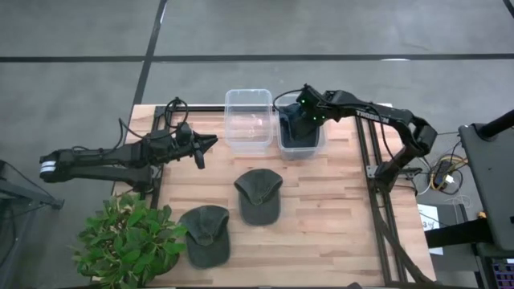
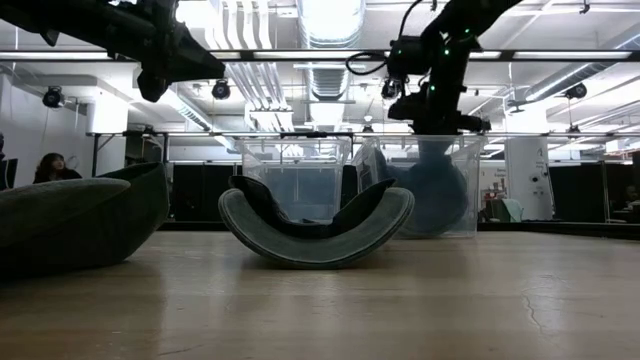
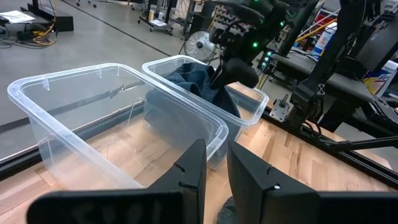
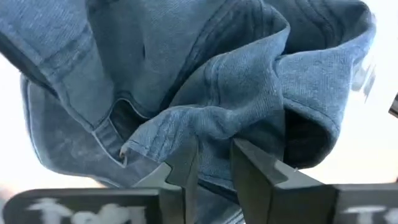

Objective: Pick & Place hat
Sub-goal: Put the blue cap into the right transparent bin, then put the right black cap into the left transparent bin

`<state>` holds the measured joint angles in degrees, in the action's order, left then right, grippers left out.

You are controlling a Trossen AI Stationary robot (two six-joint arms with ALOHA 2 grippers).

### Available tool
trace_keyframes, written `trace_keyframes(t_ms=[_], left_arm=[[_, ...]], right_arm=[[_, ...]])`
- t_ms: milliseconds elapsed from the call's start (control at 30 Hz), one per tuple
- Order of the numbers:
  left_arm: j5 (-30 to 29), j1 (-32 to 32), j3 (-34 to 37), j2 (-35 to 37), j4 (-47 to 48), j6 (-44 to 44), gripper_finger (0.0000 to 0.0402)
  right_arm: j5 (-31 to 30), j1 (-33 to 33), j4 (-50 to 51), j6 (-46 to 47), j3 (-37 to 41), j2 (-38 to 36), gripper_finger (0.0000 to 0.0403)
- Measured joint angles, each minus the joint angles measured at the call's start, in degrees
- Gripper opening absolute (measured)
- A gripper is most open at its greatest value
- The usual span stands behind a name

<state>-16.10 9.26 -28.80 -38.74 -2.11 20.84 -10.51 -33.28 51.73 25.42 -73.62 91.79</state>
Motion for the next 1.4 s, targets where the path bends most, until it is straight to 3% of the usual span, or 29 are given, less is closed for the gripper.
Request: trace_keyframes(t_ms=[333, 500, 633, 800, 1067, 1400], left_arm=[[-0.01, -0.02, 0.0, 0.0, 0.0, 0.16, 0.0058], [0.36, -0.02, 0.0, 0.0, 0.0, 0.57, 0.0058], [1.3, -0.02, 0.0, 0.02, 0.02, 0.46, 0.0058], [2.04, -0.14, -0.41, -0.09, 0.15, -0.71, 0.0058], [2.71, -2.89, -7.64, -5.21, 4.36, -3.44, 0.0058], [2.8, -5.08, -23.47, -18.81, 27.67, 1.17, 0.0058]], right_arm=[[-1.67, 0.07, 0.39, -2.2, -3.84, -7.37, 0.007], [-1.3, 2.44, 3.2, -3.15, -4.31, -15.28, 0.0067], [2.72, 5.42, 3.17, -3.61, -2.44, -23.5, 0.0066], [7.51, 9.07, 1.68, -6.64, 1.05, -34.52, 0.0047], [9.27, 14.15, -6.7, -9.87, 11.03, -51.9, 0.001], [10.48, 17.77, -20.2, -9.38, 27.72, -69.34, 0.0008]])
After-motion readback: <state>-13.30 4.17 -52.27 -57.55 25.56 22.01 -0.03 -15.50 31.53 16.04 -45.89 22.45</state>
